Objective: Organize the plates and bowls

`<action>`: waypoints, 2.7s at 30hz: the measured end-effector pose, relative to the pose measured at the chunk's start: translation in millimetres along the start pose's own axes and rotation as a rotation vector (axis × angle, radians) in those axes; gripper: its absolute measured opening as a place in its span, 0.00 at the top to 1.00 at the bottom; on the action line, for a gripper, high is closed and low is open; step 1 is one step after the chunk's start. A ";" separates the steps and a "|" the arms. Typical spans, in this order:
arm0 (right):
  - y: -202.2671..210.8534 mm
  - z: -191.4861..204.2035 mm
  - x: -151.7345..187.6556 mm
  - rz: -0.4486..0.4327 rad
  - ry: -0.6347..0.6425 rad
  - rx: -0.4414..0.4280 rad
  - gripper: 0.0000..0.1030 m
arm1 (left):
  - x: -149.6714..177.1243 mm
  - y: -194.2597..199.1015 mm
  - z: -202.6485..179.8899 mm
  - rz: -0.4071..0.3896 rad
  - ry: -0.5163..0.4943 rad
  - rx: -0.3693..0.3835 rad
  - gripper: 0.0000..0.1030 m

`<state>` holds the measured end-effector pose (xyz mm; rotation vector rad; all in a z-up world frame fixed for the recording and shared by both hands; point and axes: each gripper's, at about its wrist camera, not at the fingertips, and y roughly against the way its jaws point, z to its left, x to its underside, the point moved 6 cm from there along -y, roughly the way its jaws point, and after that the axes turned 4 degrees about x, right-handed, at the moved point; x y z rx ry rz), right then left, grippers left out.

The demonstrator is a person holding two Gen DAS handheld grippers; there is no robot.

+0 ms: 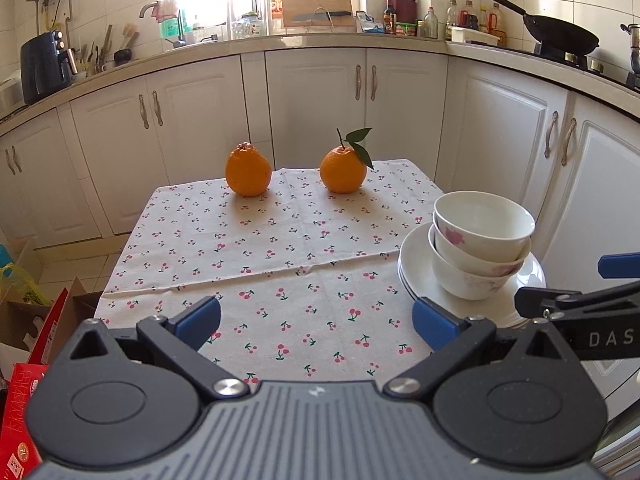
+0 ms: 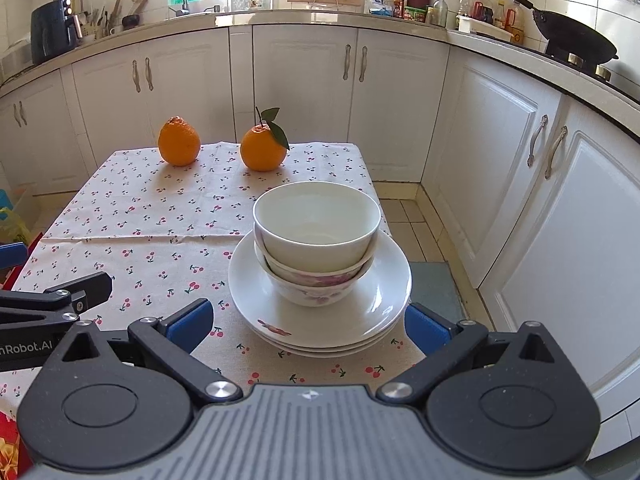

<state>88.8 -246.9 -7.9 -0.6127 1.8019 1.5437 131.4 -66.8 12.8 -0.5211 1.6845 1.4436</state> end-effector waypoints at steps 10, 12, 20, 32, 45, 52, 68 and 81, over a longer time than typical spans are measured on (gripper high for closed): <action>-0.1 -0.8 -0.6 -0.008 -0.005 -0.003 0.00 | 0.1 0.4 0.2 0.004 0.010 -0.007 0.01; 0.3 -1.0 -0.4 -0.009 -0.008 -0.002 0.00 | 0.0 0.6 0.4 0.004 0.011 -0.012 0.01; 0.7 -0.6 -1.6 -0.017 -0.004 0.005 0.00 | 0.9 0.5 0.9 0.009 0.024 -0.013 0.01; 1.0 0.2 -1.9 -0.025 -0.007 0.022 0.00 | 2.8 1.6 0.5 0.010 0.036 -0.037 0.02; -0.2 0.4 -1.4 -0.025 -0.009 0.021 0.00 | 3.1 1.7 0.5 0.013 0.038 -0.040 0.02; 0.2 0.5 -1.2 -0.026 -0.008 0.023 0.00 | 3.1 1.5 0.9 0.014 0.039 -0.040 0.02; 1.4 1.1 -0.9 -0.033 -0.004 0.028 0.00 | 3.7 1.4 1.5 0.013 0.041 -0.037 0.02; 2.0 0.8 -1.5 -0.032 -0.005 0.028 0.00 | 3.6 1.2 1.4 0.015 0.042 -0.037 0.02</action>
